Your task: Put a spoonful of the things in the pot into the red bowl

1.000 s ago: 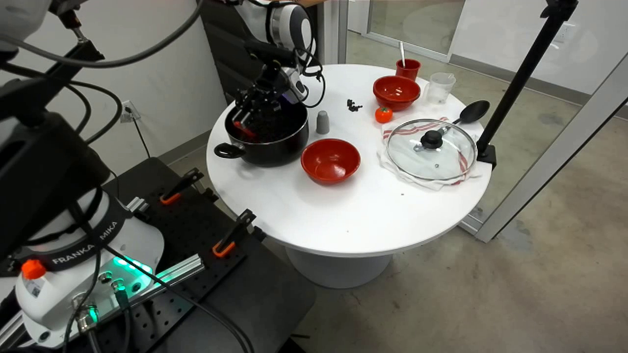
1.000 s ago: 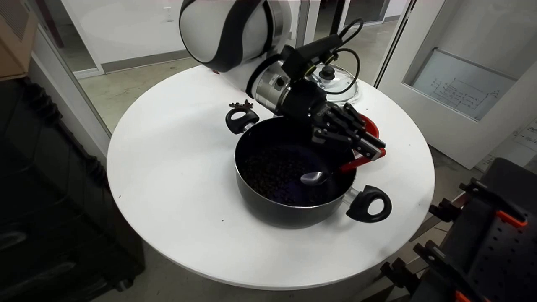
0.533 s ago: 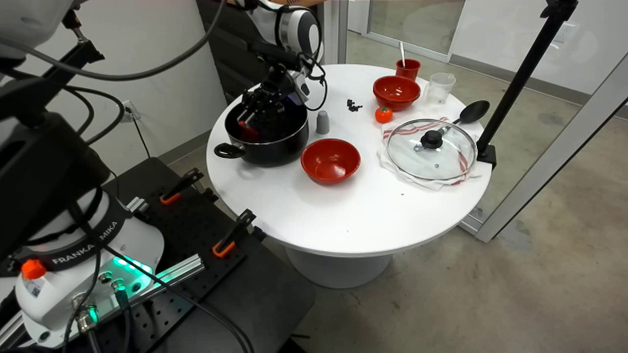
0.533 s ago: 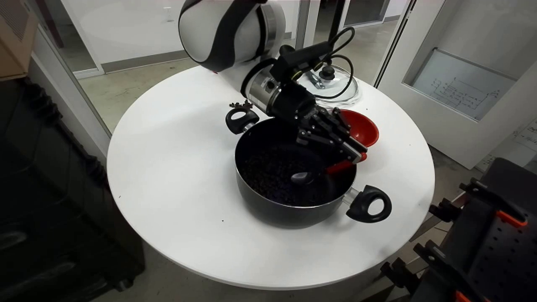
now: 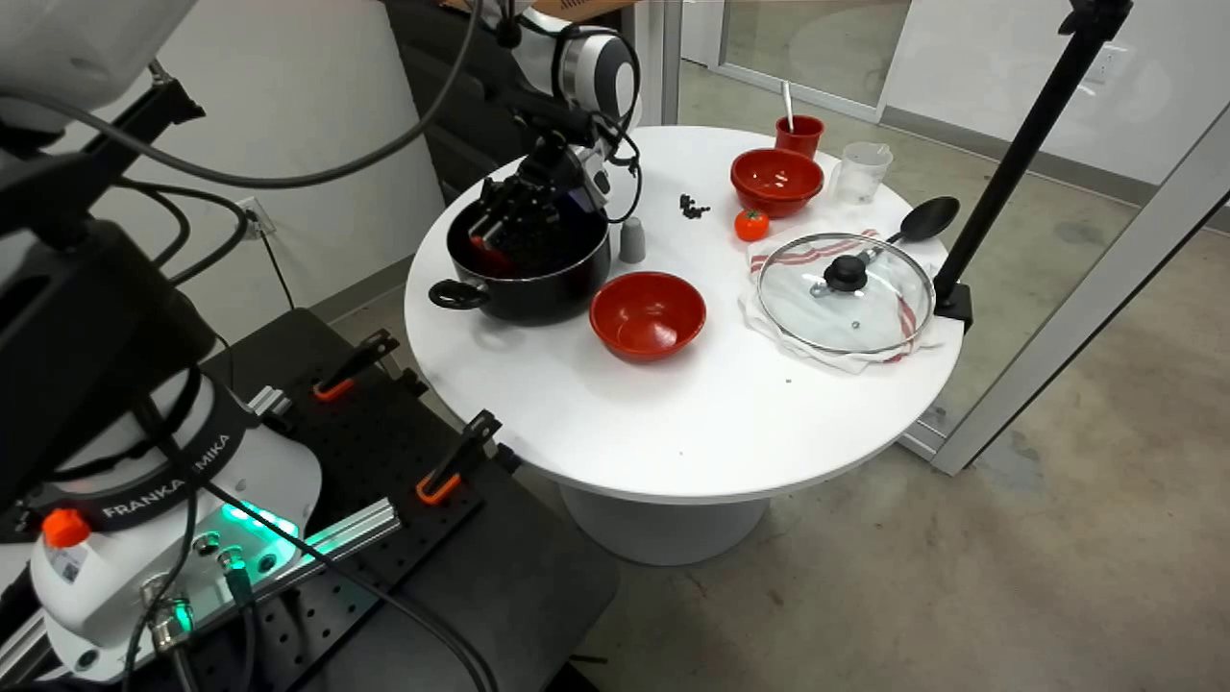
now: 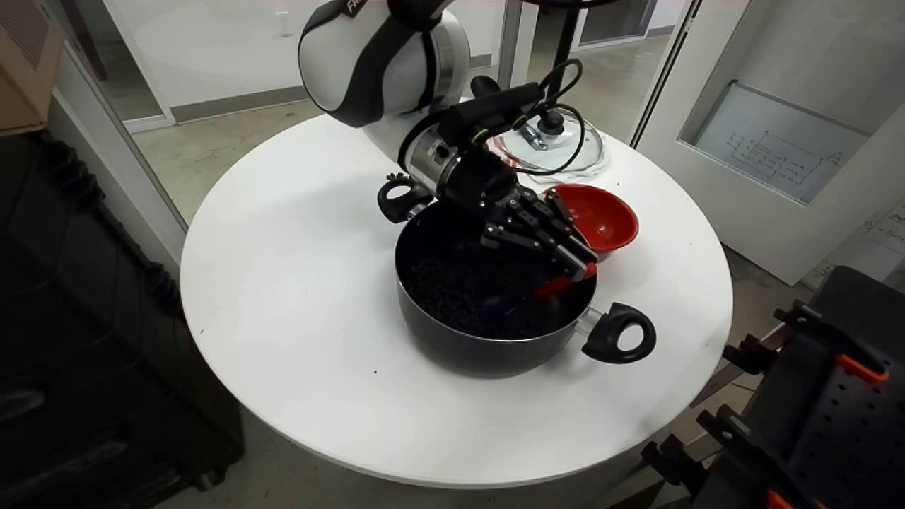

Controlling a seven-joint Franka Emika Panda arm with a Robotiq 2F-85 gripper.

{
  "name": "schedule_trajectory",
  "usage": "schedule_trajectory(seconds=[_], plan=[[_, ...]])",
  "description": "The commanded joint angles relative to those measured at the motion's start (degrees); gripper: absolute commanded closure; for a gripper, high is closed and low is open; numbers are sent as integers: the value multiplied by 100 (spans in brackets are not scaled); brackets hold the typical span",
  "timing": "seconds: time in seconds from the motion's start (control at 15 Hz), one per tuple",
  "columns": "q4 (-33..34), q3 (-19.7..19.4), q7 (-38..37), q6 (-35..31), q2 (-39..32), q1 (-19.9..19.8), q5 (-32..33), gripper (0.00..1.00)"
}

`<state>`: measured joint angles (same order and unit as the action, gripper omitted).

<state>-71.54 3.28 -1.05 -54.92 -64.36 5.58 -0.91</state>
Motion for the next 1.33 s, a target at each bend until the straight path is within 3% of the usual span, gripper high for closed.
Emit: schedule_trajectory(seconds=[0.0,0.27,0.53,0.93,1.27], plan=[[678,43,158,126,-371,45,59,95],[837,95,517,6,-350,47,260,95],[521,163,1167,-239,-7,-35,580,95],[-978,132,2367,-2462,945,-333,1407,95],[-2231,207,3133,-3566,1756,-752,1744,95]])
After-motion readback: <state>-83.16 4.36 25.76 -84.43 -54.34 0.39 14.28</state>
